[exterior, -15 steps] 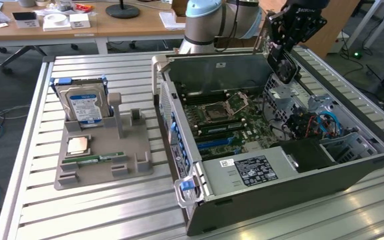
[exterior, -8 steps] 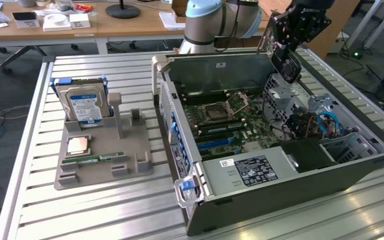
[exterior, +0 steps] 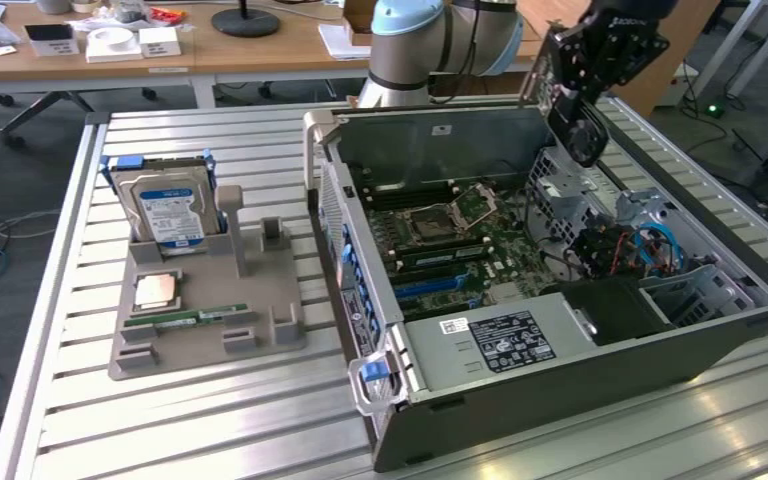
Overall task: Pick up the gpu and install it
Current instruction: 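Pick up the gpu and move the gpu toward the slot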
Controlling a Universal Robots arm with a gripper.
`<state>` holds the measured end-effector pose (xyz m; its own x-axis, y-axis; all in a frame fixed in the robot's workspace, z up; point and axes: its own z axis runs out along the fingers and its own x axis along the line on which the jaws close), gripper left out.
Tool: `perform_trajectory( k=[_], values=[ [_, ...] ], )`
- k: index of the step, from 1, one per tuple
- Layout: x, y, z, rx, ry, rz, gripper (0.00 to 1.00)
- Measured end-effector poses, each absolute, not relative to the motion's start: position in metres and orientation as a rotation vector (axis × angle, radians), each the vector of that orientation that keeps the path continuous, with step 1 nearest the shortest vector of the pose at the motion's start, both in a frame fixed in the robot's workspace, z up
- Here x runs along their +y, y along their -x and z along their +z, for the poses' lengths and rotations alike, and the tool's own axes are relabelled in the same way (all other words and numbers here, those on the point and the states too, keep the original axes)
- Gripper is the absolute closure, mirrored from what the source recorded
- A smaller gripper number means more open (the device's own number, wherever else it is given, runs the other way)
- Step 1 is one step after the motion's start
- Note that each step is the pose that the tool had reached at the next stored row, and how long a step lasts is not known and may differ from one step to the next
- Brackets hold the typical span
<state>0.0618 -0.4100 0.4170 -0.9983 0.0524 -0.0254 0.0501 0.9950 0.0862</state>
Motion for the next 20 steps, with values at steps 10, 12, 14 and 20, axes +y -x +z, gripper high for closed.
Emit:
perform_trajectory(
  k=[10,12,14,20],
  values=[
    [-0.4206,-0.0633,0.4170,3.110,-0.080,0.134,0.74],
    [-0.4205,-0.0634,0.4170,3.110,-0.080,0.133,0.74],
    [-0.4205,-0.0635,0.4170,3.110,-0.080,0.133,0.74],
    [-0.4205,-0.0634,0.4136,3.110,-0.080,0.133,0.74]
  ],
)
